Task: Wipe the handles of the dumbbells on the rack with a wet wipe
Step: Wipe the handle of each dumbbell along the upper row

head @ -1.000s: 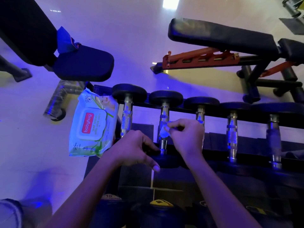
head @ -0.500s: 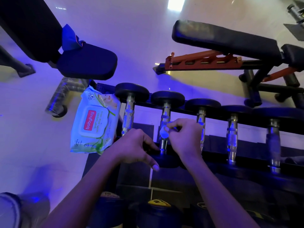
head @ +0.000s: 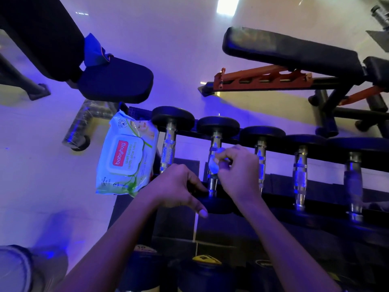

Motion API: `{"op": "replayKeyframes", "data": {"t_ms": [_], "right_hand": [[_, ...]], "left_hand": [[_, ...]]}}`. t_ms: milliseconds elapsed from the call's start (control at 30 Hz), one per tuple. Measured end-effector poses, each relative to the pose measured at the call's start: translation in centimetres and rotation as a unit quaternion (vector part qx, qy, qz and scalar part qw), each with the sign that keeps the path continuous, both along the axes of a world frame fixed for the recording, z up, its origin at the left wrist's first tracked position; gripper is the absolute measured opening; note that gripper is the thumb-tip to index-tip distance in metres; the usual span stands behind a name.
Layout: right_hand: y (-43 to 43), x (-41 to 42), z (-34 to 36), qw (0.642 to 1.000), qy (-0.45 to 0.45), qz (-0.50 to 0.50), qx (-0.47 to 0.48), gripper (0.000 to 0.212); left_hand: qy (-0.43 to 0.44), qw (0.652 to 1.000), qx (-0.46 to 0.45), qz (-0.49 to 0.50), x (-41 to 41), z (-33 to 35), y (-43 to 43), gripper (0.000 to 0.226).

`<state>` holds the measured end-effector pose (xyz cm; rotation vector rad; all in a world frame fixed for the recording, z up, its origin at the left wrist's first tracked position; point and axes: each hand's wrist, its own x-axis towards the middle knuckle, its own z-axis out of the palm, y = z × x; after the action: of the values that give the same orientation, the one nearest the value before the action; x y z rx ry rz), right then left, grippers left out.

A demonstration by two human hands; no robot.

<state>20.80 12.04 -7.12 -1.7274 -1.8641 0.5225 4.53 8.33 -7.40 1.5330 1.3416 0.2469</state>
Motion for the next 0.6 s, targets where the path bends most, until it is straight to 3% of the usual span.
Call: {"op": "replayKeyframes", "data": {"t_ms": [167, 433, 600], "right_hand": [[-5.1, 1.6, -1.2, 0.995, -0.041, 0.086, -0.007, 0.024], [1.3, -0.4, -0.5, 0.999, -0.017, 0.031, 0.032, 0.025], [-1.6, 0.4, -0.5, 0.977, -0.086, 0.185, 0.056, 0.016]], "left_hand": [[-0.009, 1.000, -0.006, -0.004, -0.1, 0.2, 0.0, 0.055], [0.003, 1.000, -0.003, 0.006, 0.0, -0.2, 0.1, 0.058], [-0.009, 1.000, 0.007, 0.004, 0.0, 0.1, -0.1, 0.048]]}}
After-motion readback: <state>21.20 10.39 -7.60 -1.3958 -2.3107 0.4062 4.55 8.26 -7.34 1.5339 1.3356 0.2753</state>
